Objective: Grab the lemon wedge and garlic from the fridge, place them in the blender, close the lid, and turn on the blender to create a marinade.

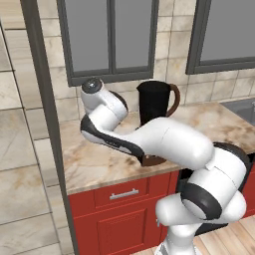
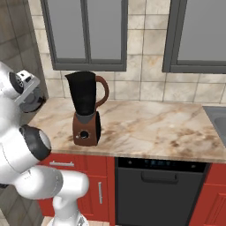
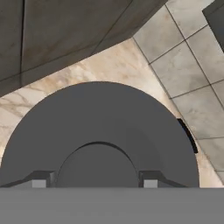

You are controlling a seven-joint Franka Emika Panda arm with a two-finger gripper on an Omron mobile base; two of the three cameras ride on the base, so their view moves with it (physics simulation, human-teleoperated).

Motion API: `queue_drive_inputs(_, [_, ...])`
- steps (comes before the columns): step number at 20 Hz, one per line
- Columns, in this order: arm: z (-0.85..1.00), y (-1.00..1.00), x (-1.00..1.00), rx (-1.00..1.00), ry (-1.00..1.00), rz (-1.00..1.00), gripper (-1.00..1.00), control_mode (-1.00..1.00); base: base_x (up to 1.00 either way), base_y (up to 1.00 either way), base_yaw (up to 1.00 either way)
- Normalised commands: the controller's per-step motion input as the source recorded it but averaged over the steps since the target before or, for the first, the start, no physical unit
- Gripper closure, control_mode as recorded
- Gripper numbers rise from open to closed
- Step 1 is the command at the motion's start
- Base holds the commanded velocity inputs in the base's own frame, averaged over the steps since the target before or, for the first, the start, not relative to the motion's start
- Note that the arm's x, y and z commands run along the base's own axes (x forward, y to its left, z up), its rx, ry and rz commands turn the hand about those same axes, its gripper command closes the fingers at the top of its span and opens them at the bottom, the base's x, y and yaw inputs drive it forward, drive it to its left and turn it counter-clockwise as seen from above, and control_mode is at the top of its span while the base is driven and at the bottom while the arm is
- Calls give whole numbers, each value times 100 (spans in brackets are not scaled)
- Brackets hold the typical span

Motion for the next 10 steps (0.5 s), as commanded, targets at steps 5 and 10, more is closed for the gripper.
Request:
queue_drive_inputs(5, [100, -45, 6, 0, -5, 0, 100, -100, 0, 0, 0])
queue_drive_inputs(10, [100, -69, 15, 3, -1, 0, 100, -100, 0, 0, 0])
